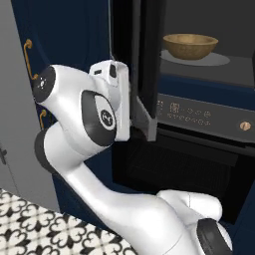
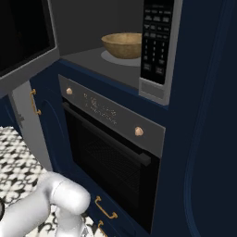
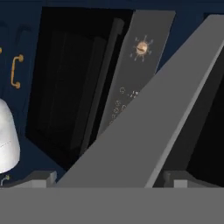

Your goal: Pick the lime from the sink and place it in the bowl. Then pick the bowl and place it in the microwave. Then close the microwave door and press the start button.

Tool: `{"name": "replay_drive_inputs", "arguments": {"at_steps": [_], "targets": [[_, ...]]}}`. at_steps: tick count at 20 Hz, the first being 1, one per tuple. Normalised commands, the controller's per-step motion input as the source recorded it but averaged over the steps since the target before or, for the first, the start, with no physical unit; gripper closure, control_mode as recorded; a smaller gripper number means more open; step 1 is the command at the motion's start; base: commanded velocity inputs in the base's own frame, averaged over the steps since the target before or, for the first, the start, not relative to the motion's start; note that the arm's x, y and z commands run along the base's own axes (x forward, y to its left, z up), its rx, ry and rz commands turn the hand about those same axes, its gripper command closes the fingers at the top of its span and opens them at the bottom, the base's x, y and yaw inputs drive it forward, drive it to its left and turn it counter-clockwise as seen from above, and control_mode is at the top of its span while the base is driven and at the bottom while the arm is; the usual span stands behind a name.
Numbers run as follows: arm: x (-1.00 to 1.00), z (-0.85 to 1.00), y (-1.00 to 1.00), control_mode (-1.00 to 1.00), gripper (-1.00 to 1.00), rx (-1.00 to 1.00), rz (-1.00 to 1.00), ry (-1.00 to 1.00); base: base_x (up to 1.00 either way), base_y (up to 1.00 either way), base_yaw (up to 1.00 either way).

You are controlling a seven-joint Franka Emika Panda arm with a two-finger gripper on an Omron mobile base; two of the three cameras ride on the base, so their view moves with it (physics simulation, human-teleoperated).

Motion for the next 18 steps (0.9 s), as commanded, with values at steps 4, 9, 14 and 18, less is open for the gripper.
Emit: {"name": "replay_drive_inputs", "arguments": {"at_steps": [4, 9, 14, 18], "targets": [[-0.03, 0.43, -0.90, -1.00, -1.00, 0.13, 0.11, 0.06, 0.00, 0.00, 0.00], [0.00, 0.52, -0.86, -1.00, -1.00, 0.12, 0.12, 0.11, 0.00, 0.00, 0.00], [0.64, 0.06, -0.62, -1.00, -1.00, 0.08, 0.10, 0.01, 0.00, 0.00, 0.00], [0.78, 0.00, -0.62, -1.00, -1.00, 0.04, 0.04, -0.10, 0.00, 0.00, 0.00]]}}
